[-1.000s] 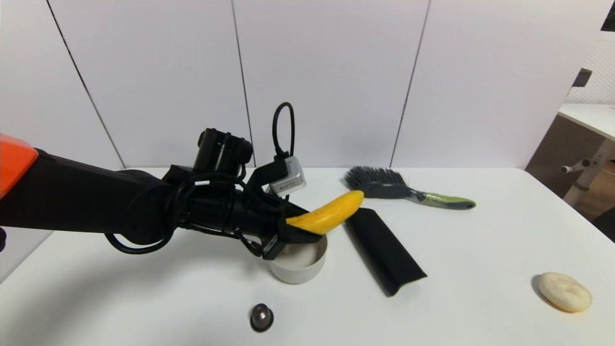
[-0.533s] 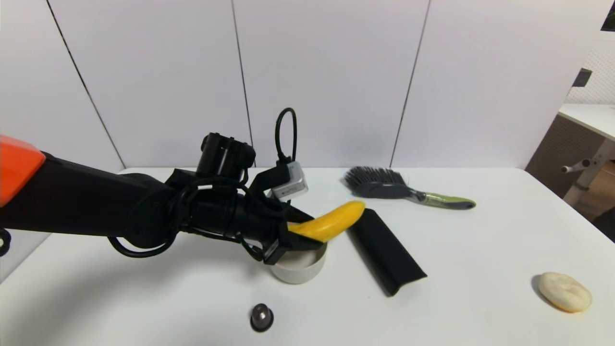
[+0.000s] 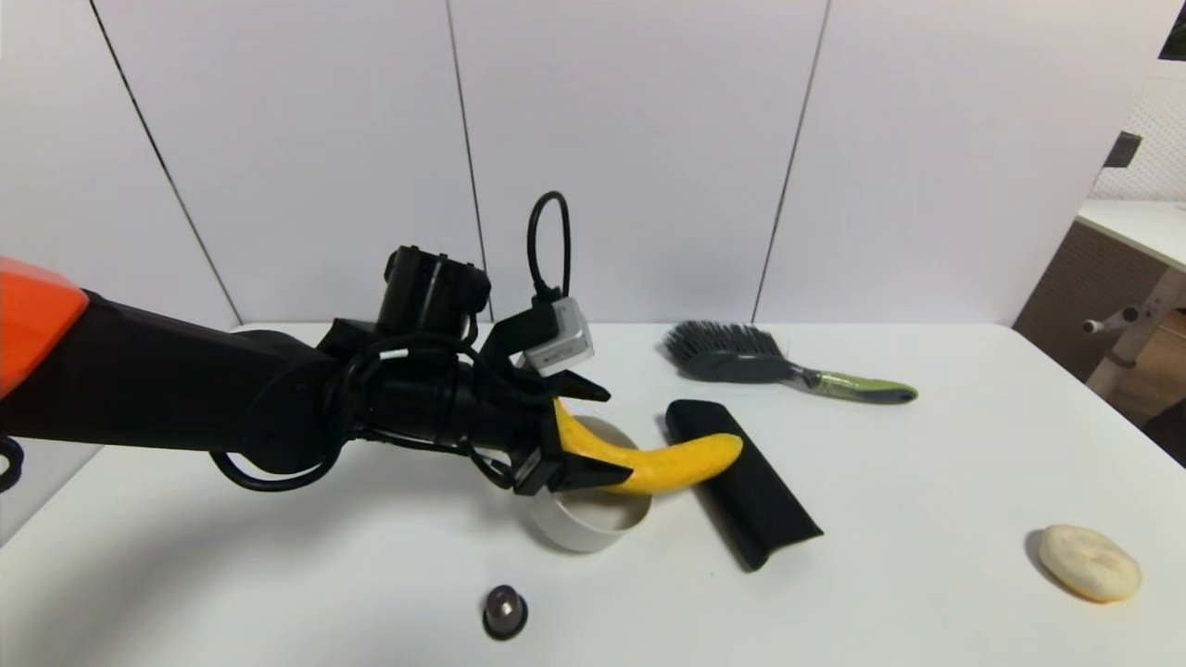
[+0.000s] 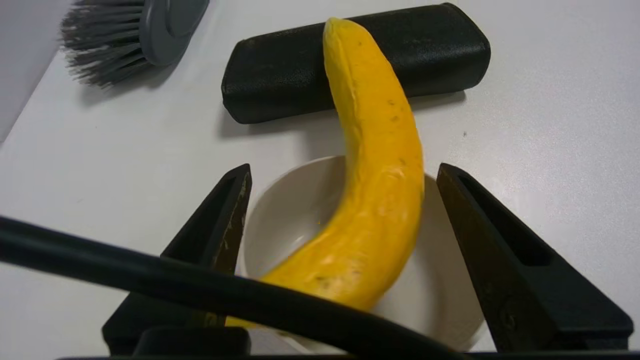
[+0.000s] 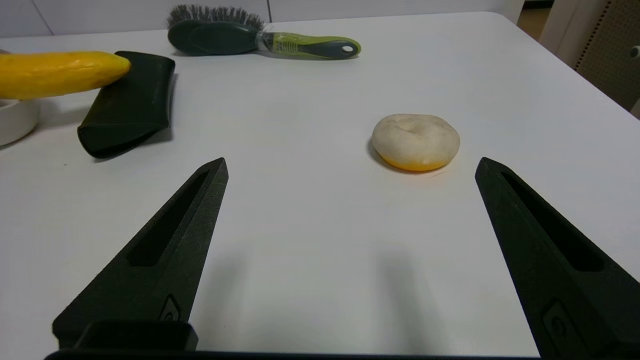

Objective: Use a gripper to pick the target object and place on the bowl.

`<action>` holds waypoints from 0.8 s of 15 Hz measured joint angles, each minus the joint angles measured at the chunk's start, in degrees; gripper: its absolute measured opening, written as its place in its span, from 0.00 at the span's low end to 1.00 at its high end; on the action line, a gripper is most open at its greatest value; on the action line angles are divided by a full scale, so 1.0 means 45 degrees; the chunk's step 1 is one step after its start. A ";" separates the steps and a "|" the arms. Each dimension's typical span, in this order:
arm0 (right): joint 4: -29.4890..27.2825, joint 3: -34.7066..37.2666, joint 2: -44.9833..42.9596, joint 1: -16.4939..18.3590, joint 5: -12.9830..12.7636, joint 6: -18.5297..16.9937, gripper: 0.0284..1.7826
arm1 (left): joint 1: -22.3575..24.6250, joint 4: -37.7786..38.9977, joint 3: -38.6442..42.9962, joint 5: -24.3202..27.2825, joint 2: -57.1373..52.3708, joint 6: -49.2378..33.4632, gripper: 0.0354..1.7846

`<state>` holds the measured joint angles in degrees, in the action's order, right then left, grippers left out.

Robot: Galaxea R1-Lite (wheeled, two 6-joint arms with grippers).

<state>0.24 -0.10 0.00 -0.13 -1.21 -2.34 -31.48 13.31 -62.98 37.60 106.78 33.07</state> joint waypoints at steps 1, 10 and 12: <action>-0.0005 0.0000 0.0000 0.0000 0.0000 -0.0005 0.96 | 0.0014 0.0200 -0.0014 0.0000 -0.0005 -0.0057 0.78; -0.0005 0.0000 0.0000 0.0000 0.0000 -0.0005 0.96 | 0.0247 0.0569 -0.0821 -0.0154 -0.0466 -0.0349 0.90; -0.0005 0.0000 0.0000 0.0005 0.0000 -0.0005 0.96 | 0.0436 0.0539 -0.1067 -0.0471 -0.0932 -0.0675 0.91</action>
<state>0.22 -0.10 0.00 -0.11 -1.21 -2.36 -29.51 15.74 -67.78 35.47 102.58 30.04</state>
